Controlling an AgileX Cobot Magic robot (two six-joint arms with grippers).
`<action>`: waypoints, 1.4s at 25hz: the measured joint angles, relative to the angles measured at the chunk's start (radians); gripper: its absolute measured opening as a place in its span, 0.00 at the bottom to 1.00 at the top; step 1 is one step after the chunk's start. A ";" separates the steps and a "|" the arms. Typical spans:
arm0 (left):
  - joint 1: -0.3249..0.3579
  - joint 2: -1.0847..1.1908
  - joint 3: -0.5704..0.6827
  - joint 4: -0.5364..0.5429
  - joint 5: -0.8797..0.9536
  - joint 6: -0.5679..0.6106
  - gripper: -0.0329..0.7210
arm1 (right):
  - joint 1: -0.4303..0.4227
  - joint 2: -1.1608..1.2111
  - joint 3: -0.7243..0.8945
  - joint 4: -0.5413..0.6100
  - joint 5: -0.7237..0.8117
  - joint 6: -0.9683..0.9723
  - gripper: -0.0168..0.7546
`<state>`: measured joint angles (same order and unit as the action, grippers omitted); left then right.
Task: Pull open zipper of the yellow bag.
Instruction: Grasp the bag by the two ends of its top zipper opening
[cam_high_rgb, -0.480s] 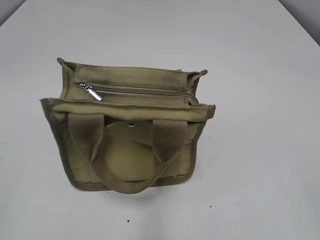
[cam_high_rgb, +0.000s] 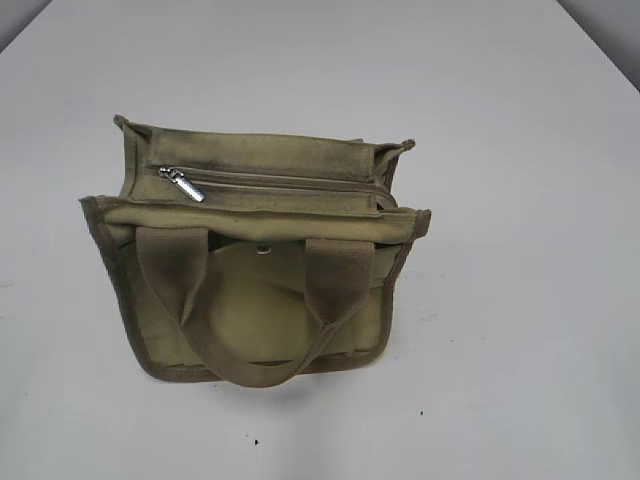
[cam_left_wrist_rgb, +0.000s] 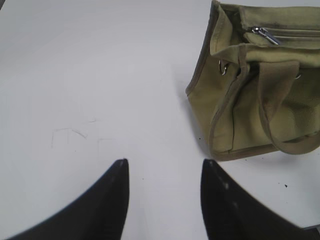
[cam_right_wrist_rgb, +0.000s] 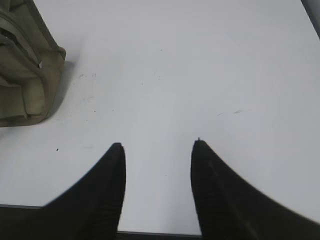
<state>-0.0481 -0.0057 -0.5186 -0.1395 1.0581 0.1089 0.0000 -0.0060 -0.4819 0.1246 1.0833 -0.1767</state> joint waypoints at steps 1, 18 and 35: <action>0.000 0.000 0.000 0.000 0.000 0.000 0.53 | 0.000 0.000 0.000 0.000 0.000 0.000 0.47; 0.000 0.000 0.000 0.000 0.000 0.000 0.53 | 0.000 0.000 0.000 0.000 0.000 0.000 0.47; 0.000 0.111 -0.013 -0.159 -0.117 0.000 0.52 | 0.000 0.003 -0.002 0.000 -0.002 0.000 0.47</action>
<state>-0.0481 0.1055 -0.5311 -0.2989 0.9407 0.1087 0.0000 -0.0025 -0.4843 0.1246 1.0812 -0.1767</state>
